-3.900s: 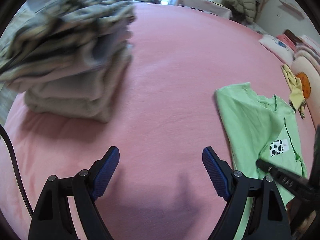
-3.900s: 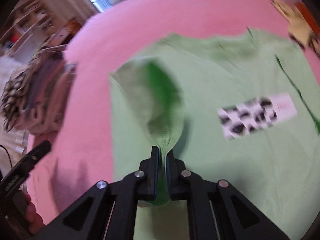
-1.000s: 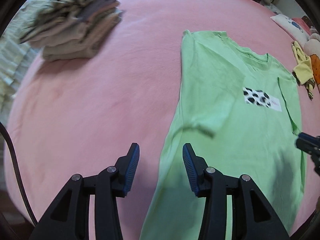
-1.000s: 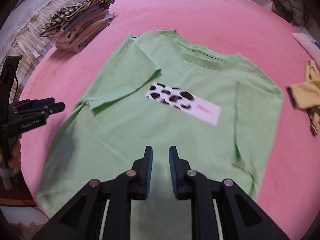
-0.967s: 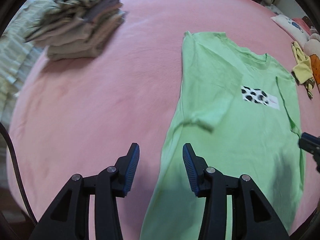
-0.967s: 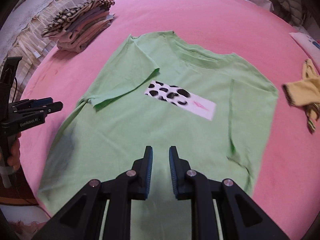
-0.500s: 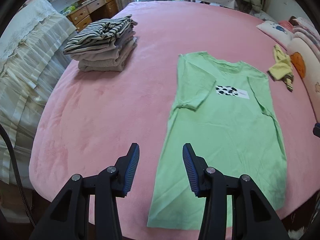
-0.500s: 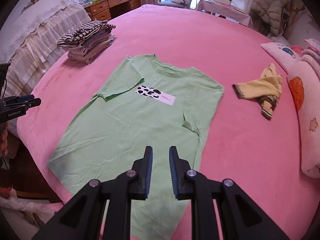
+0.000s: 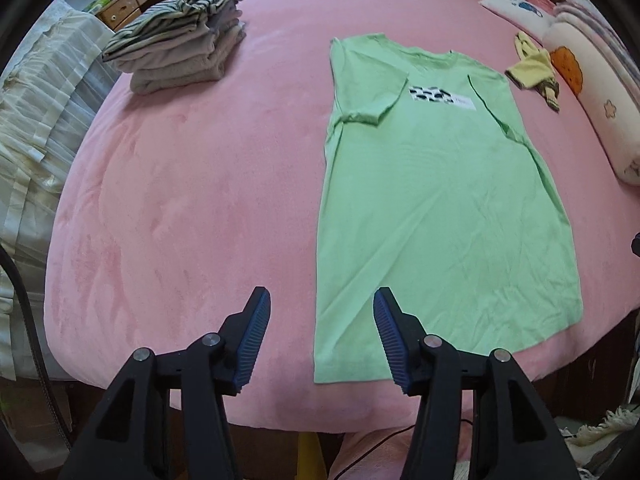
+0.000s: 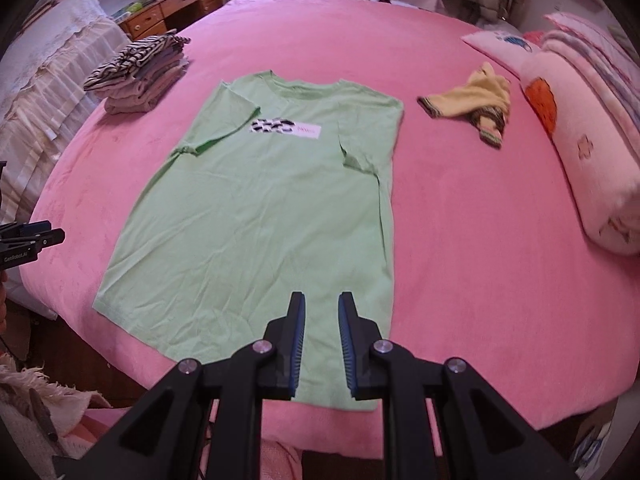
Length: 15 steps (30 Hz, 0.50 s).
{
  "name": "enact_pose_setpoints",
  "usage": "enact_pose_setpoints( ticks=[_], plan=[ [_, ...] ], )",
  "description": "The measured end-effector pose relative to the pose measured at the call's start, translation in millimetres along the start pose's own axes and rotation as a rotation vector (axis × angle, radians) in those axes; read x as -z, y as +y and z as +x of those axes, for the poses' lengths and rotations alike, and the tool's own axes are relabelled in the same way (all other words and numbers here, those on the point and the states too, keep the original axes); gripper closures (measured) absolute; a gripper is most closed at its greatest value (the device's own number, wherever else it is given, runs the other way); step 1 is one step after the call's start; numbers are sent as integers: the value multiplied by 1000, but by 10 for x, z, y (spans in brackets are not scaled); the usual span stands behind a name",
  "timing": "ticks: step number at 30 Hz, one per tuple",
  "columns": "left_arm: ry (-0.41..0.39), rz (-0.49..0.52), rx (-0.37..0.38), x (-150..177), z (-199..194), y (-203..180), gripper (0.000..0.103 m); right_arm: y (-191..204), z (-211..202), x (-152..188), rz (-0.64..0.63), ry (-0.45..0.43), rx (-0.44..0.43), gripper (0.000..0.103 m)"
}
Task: Fold small clothes
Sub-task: 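Open the right tool and raise both tools above the folded shirt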
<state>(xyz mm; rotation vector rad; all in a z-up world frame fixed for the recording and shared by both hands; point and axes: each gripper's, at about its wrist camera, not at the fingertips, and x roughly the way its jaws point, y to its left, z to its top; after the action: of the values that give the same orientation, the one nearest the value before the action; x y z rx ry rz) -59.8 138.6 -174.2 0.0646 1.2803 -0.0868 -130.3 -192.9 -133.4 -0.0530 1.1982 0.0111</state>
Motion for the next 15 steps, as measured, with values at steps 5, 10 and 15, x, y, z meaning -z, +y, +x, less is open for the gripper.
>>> enact_pose_setpoints(
  ticks=[5, 10, 15],
  plan=[
    [45, 7, 35, 208, 194, 32, 48, -12, 95, 324, 90, 24, 2, 72],
    [87, -19, 81, 372, 462, 40, 48, -97, 258, 583, 161, 43, -8, 62],
    [132, -50, 107, 522, 853, 80, 48, -265, 509, 790, 193, 85, -12, 62]
  ],
)
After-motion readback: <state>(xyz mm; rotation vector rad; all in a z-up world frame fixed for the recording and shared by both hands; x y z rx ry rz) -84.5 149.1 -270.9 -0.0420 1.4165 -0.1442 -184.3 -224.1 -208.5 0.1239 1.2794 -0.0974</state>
